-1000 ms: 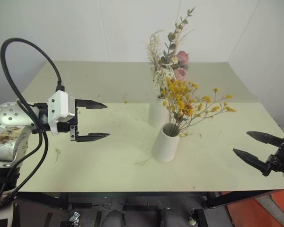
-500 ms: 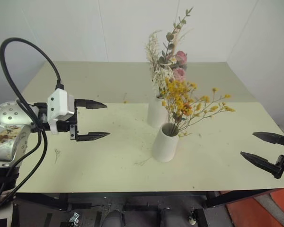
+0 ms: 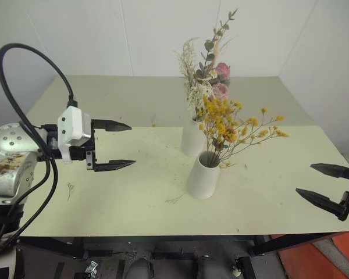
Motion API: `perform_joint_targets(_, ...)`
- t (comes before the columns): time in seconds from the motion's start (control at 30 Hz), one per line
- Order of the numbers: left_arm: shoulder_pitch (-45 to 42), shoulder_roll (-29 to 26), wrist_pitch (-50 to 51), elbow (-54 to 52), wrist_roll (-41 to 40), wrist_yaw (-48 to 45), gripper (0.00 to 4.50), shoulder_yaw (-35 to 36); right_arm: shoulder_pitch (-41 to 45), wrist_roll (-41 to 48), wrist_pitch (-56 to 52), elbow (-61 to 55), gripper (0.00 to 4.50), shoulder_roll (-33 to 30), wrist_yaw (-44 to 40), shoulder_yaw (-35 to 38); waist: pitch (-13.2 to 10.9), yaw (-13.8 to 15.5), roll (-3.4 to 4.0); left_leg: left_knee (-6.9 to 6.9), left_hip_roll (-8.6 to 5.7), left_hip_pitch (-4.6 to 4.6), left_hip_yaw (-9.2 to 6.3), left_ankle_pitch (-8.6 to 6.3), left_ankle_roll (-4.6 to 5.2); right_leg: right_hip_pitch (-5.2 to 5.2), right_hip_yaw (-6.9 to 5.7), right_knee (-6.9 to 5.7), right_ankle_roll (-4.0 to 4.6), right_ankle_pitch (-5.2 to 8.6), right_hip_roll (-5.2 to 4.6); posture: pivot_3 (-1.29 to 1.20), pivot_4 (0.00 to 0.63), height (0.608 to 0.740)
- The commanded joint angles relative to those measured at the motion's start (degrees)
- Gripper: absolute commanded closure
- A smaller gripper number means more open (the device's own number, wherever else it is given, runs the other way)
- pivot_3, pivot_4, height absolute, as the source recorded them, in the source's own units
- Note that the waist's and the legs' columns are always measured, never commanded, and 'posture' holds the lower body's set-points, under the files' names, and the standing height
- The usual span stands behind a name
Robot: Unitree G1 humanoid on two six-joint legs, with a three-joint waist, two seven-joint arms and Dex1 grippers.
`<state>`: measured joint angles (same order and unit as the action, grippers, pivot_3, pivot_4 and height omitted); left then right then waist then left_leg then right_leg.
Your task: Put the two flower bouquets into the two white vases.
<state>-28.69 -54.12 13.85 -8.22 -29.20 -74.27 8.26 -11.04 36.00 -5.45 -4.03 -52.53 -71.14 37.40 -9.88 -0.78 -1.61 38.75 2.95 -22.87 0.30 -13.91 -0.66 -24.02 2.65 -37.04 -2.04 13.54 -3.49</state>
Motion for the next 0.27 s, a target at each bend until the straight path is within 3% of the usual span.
perform_joint_targets(0.03,-0.32,-1.25,-0.06,-1.32,-0.58,0.74,0.00,2.62,0.53,-0.28,0.11,-1.04,0.01,-1.07,0.31,2.28,0.00,-0.03,0.00,0.00,0.00,0.00,0.00,0.00,0.00,0.00,0.00,0.00,0.00,0.00,0.00,0.00,0.150,0.740)
perform_joint_targets(0.27,-1.11,0.26,-0.43,-1.93,-0.57,0.84,0.00,0.74,1.48,-1.92,0.42,-0.41,0.01,-1.09,0.20,0.61,0.00,0.00,0.00,0.00,0.00,0.00,0.00,0.00,0.00,0.01,0.00,0.00,0.00,0.00,0.00,0.00,0.150,0.740)
